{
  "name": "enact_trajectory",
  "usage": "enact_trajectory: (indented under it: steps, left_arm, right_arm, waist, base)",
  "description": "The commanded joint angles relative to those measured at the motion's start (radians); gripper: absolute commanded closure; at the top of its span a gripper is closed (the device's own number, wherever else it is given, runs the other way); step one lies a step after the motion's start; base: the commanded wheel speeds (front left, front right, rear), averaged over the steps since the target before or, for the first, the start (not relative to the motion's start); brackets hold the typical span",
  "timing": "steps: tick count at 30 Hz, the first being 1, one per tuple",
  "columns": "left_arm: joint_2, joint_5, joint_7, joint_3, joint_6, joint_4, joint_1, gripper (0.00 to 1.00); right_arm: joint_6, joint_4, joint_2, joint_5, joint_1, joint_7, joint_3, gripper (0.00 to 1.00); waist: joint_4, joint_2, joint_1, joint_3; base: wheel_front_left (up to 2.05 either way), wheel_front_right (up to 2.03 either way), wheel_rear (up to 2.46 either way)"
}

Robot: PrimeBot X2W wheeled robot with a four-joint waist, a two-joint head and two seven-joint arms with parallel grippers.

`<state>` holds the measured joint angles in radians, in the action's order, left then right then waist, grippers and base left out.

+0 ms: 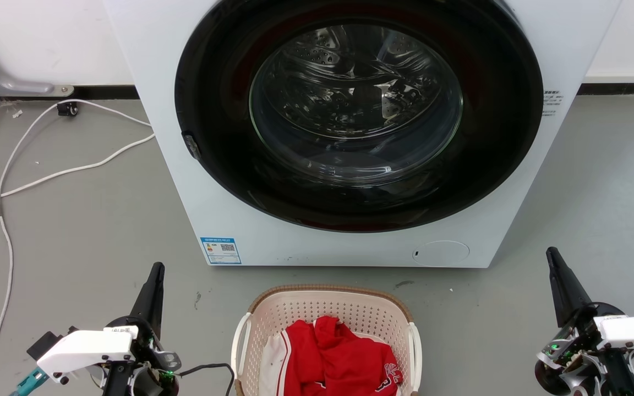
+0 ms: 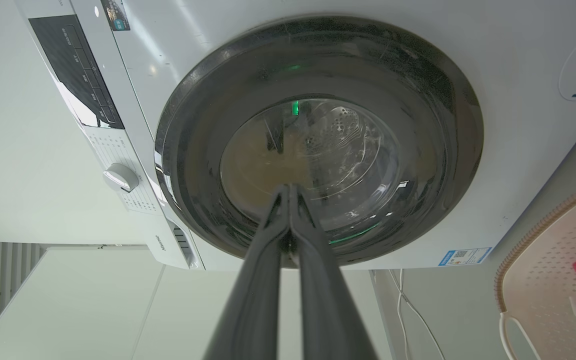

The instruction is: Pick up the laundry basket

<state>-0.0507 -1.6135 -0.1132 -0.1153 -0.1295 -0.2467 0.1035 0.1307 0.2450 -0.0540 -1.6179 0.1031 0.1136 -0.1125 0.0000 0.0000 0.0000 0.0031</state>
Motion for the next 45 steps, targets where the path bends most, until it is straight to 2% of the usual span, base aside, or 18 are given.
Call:
enact_trajectory:
  steps: [1,5,6,10,30,37,45]
  left_arm:
    - [0.001,0.002,-0.005,-0.003,-0.004,0.003,0.01,1.0]
    - [0.001,0.002,-0.005,-0.003,-0.004,0.003,0.01,1.0]
    - [0.0,0.0,0.0,0.0,0.0,0.0,0.0,0.0]
    - [0.004,0.001,0.005,0.004,0.001,-0.031,-0.028,0.0]
    - [0.003,0.077,0.1,-0.002,0.0,0.005,-0.047,0.0]
    - [0.002,0.151,0.129,-0.043,0.0,0.025,-0.047,0.0]
    - [0.002,0.342,0.159,-0.079,0.015,0.106,-0.046,0.0]
  right_arm:
    - [0.0,0.0,0.003,0.007,0.01,0.001,-0.001,1.0]
    - [0.0,0.0,0.003,0.007,0.01,0.002,-0.002,1.0]
    - [0.0,0.0,0.0,0.0,0.0,0.0,0.0,0.0]
    - [0.0,0.03,0.004,0.0,-0.029,-0.003,0.002,0.0]
    - [0.0,0.013,0.003,0.068,-0.038,-0.099,-0.009,0.0]
    - [0.0,-0.006,0.003,0.233,-0.036,-0.128,-0.036,0.0]
    - [0.0,-0.08,0.003,0.501,-0.022,-0.159,-0.065,0.0]
  waist:
    - [0.0,0.0,0.0,0.0]
    - [0.0,0.0,0.0,0.0]
    - [0.0,0.0,0.0,0.0]
    - [0.0,0.0,0.0,0.0]
    - [-0.001,0.0,0.0,0.0]
    - [0.0,0.0,0.0,-0.001]
    - [0.0,0.0,0.0,0.001]
  base:
    - [0.0,0.0,0.0]
    - [0.0,0.0,0.0]
    - [0.0,0.0,0.0]
    - [0.0,0.0,0.0]
    - [0.0,0.0,0.0]
    - [0.0,0.0,0.0]
    - [0.0,0.0,0.0]
